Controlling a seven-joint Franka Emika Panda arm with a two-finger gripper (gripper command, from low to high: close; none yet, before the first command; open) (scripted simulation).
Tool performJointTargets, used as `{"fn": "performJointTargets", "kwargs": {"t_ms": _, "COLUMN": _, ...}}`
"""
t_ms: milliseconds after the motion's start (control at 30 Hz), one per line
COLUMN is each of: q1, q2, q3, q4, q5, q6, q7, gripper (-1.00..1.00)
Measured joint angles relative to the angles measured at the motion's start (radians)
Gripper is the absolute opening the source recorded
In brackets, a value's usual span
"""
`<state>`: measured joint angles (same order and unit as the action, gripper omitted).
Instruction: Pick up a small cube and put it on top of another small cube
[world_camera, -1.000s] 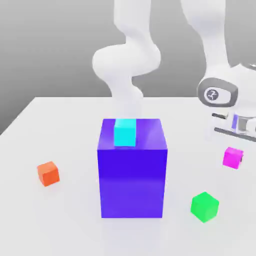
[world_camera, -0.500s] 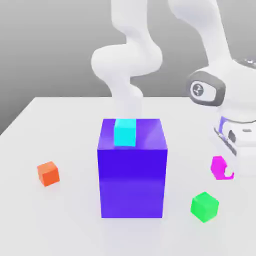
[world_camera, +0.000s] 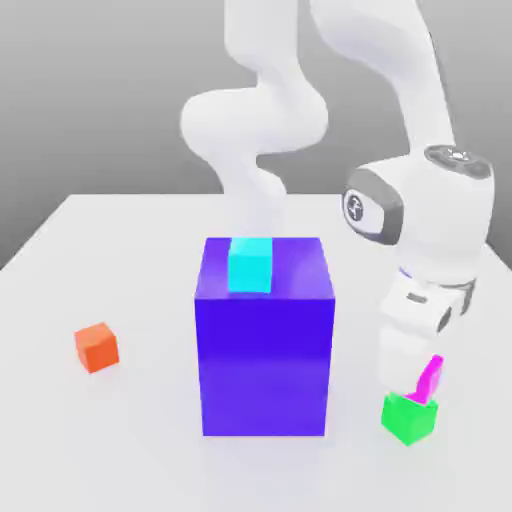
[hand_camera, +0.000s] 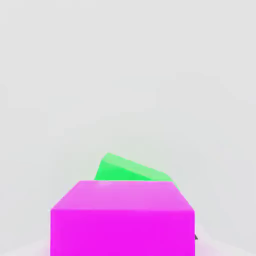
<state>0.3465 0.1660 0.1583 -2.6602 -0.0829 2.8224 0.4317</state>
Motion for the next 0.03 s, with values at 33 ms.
{"fn": "performJointTargets", "kwargs": {"t_ms": 33, "q1": 0.0, "q2": 0.0, "q3": 0.0, "q4": 0.0, "q5": 0.0, "q6": 0.0, "q7": 0.0, "gripper": 1.0}}
